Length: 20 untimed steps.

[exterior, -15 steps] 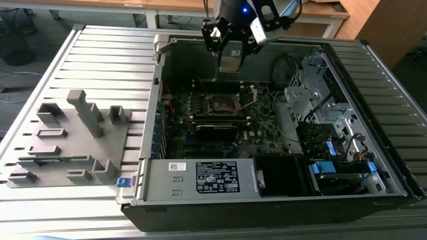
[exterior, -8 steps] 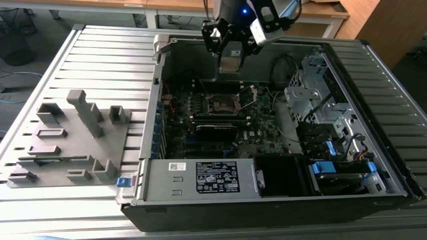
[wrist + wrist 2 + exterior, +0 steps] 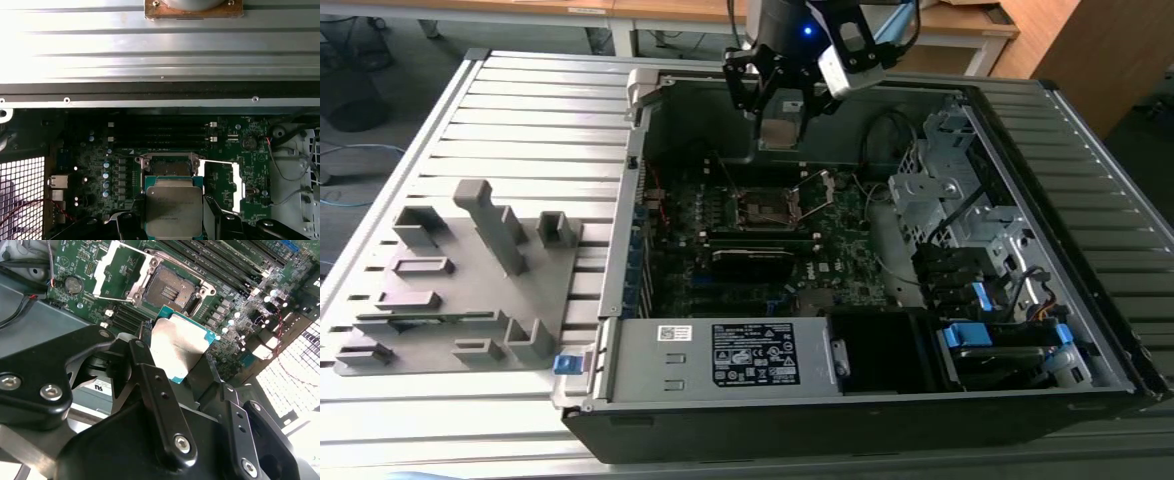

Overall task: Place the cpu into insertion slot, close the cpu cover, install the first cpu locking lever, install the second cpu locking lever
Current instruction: 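Place the cpu into insertion slot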

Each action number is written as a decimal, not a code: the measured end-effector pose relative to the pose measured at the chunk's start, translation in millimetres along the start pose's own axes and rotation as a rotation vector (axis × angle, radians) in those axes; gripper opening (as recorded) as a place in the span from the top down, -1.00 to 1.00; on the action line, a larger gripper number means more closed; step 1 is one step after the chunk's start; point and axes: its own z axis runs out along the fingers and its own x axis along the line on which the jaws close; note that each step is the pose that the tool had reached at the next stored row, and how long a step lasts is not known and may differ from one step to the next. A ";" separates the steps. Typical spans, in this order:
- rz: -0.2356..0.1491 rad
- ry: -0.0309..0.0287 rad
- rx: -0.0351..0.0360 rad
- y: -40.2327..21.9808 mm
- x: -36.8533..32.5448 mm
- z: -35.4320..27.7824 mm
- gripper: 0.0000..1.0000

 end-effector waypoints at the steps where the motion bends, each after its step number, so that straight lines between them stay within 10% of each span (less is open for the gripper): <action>1: 0.000 0.0000 0.0001 0.0 0.0 0.0 -0.08; 20: 0.000 -0.0008 0.0004 -0.9 0.0 9.3 -0.08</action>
